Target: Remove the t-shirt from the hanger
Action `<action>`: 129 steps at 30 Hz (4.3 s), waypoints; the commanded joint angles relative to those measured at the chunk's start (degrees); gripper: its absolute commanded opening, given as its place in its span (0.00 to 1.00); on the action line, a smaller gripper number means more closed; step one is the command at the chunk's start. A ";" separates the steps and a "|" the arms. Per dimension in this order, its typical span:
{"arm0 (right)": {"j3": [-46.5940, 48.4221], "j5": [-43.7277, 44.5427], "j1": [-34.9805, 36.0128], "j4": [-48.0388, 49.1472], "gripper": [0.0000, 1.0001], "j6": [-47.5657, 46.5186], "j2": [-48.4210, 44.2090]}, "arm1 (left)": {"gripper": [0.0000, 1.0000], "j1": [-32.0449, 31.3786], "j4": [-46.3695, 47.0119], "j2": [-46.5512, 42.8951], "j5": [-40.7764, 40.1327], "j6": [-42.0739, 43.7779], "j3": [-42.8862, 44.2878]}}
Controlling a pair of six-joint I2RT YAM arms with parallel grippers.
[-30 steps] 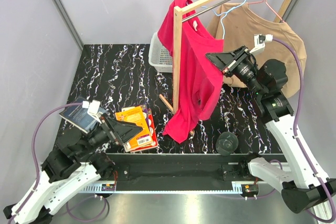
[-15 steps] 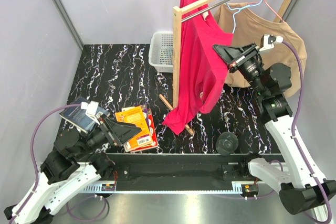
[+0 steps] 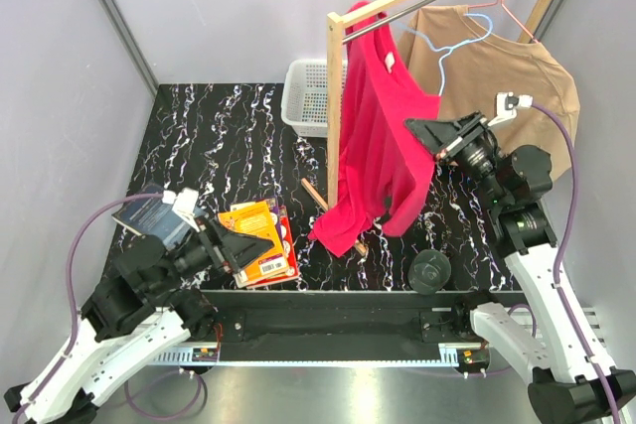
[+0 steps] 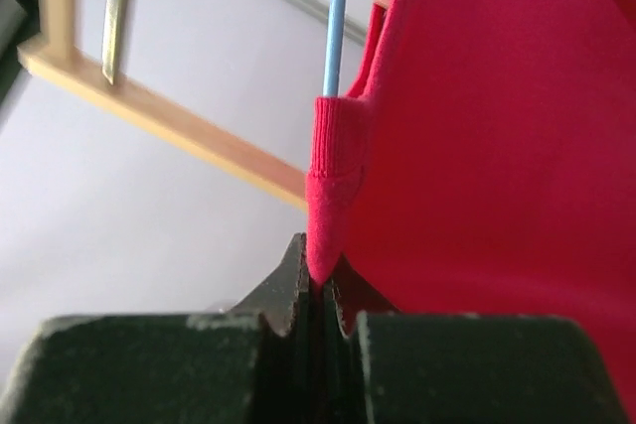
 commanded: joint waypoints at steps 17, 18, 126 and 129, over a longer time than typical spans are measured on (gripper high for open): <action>3.46 -11.62 -0.31 -39.76 0.00 -46.69 -0.38 | 0.83 13.15 6.97 35.17 5.76 3.40 22.26; 3.38 -11.88 -0.23 -39.67 0.00 -46.51 -0.20 | 0.76 17.70 9.45 36.67 9.89 2.25 22.09; 6.55 11.67 13.22 -42.40 1.00 -52.22 0.87 | 0.00 23.10 32.33 78.26 32.78 11.47 56.01; 3.03 10.97 13.31 -39.86 1.00 -53.54 0.24 | 0.00 23.54 32.07 78.08 34.01 11.46 56.28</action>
